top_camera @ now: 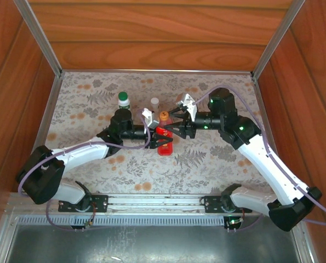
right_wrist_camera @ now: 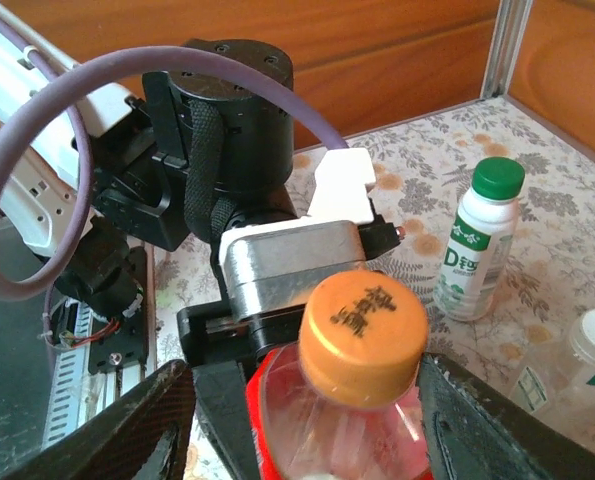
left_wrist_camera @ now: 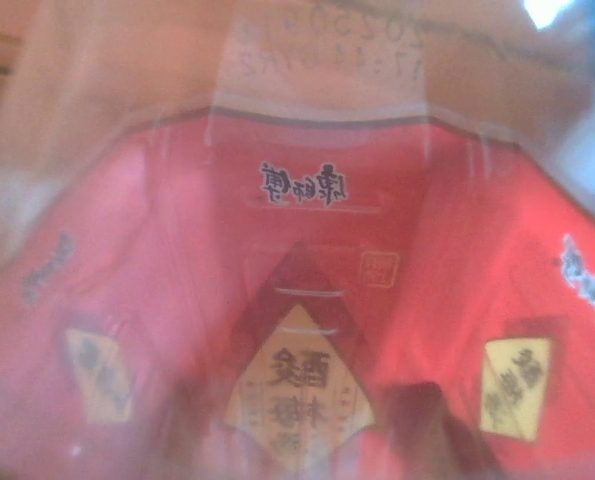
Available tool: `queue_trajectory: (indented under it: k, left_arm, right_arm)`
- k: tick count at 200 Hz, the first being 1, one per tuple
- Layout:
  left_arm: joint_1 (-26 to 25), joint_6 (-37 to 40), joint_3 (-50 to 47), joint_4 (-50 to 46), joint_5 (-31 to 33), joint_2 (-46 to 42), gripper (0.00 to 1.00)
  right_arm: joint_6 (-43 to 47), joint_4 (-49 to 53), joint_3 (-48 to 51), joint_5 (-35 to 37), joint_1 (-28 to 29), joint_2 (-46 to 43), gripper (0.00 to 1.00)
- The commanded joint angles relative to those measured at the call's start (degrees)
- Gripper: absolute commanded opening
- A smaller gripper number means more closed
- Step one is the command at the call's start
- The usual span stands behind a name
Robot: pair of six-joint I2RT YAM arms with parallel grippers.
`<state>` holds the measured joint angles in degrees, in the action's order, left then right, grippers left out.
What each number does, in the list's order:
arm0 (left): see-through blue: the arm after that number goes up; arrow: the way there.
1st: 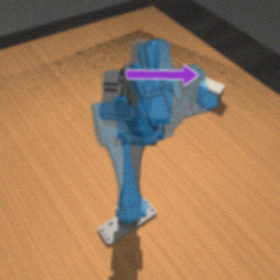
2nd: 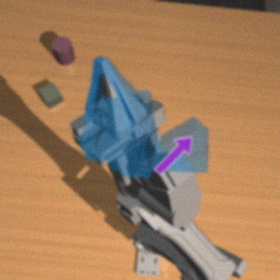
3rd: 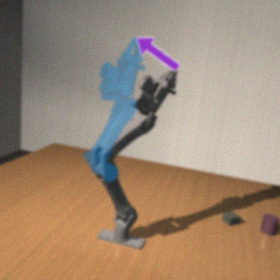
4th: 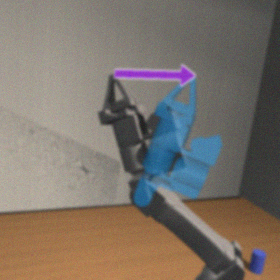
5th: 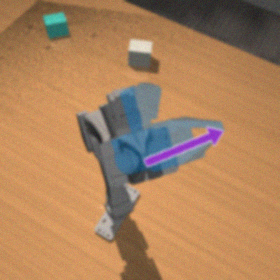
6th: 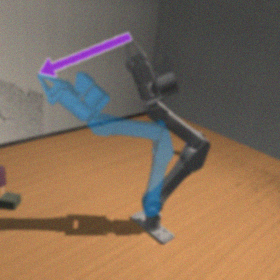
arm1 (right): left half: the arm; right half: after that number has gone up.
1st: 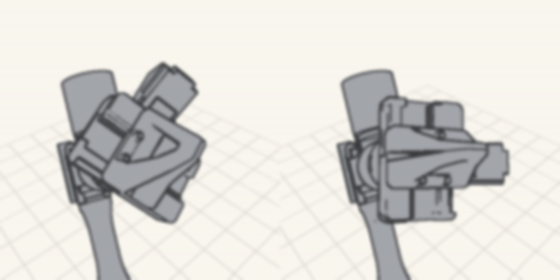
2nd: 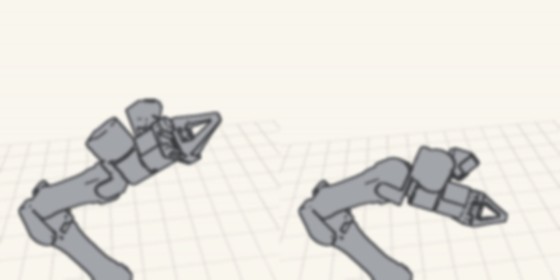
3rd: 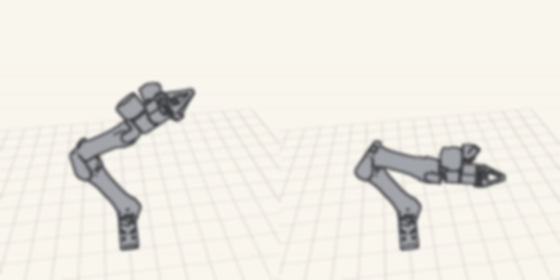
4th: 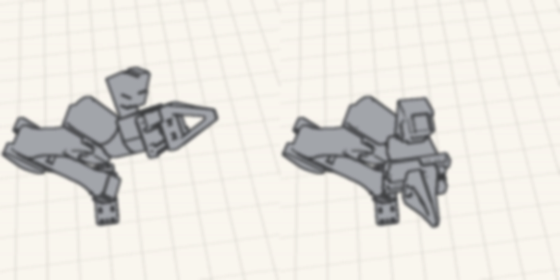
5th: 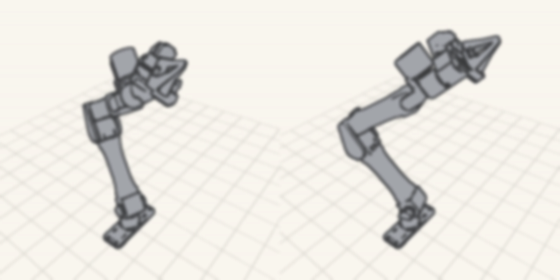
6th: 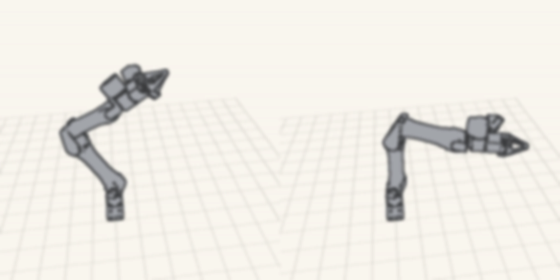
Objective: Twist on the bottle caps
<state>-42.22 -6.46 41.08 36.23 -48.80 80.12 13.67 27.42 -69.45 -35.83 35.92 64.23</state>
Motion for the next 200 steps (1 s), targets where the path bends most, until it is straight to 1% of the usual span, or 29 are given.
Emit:
queue_trajectory:
  k: [1,24,34,42,53,62,75,105,127,142,161,167,175,183,200]
  left_arm:
    - [-0.6,0.0,-0.2,0.8,-2.1,-1.6,0.57]
    - [-0.7,0.0,0.0,0.8,-2.4,-1.2,0.57]
    - [-0.7,0.2,0.1,0.8,-2.6,-1.0,0.57]
    - [-0.7,0.3,0.1,0.8,-2.7,-0.8,0.57]
    - [-0.7,0.5,0.1,0.8,-2.7,-0.7,0.57]
    - [-0.7,0.6,-0.1,0.8,-2.5,-1.0,0.57]
    - [-0.7,1.1,-0.5,0.8,-1.7,-1.7,0.58]
    - [-0.7,2.8,-1.9,1.2,3.4,-4.1,0.63]
    - [-0.7,3.0,-2.7,3.5,6.5,-6.1,0.64]
    - [-0.7,2.6,-3.5,5.6,8.3,-7.4,0.66]
    - [-0.7,2.1,-3.6,6.5,8.3,-7.9,0.69]
    - [-0.7,1.8,-3.5,6.8,8.1,-8.0,0.72]
    - [-0.8,1.3,-3.4,7.0,7.9,-8.0,0.82]
    - [-0.8,1.2,-3.4,7.2,7.9,-8.1,0.87]
    - [-0.9,0.9,-3.3,7.4,7.7,-8.1,0.87]
  right_arm:
    - [-0.2,-2.4,-1.5,-1.6,-0.5,1.4,0.66]
    - [-3.0,-4.0,-2.3,-1.6,-0.7,3.1,0.66]
    - [-4.0,-4.5,-2.6,-1.9,-0.8,3.9,0.61]
    - [-4.7,-4.9,-3.0,-2.3,-0.8,4.4,0.56]
    - [-5.8,-6.4,-2.5,-2.7,-0.9,4.6,0.45]
    - [-6.1,-7.1,-2.0,-3.3,-0.9,4.5,0.38]
    - [-6.0,-7.4,-1.3,-3.5,-0.9,4.2,0.32]
    - [-9.0,-10.4,0.6,-3.4,-1.2,3.0,0.23]
    - [-12.6,-13.2,2.3,-4.0,-1.5,2.4,0.19]
    - [-14.1,-15.6,4.0,-5.2,-2.0,1.9,0.18]
    - [-14.9,-16.3,4.6,-6.6,-2.4,2.1,0.18]
    - [-15.0,-16.3,4.7,-6.6,-2.4,2.1,0.18]
    - [-15.1,-16.5,4.9,-6.8,-2.5,2.1,0.18]
    - [-15.2,-16.9,5.3,-7.0,-2.5,2.1,0.18]
    - [-15.6,-17.6,5.7,-7.2,-2.6,1.9,0.18]
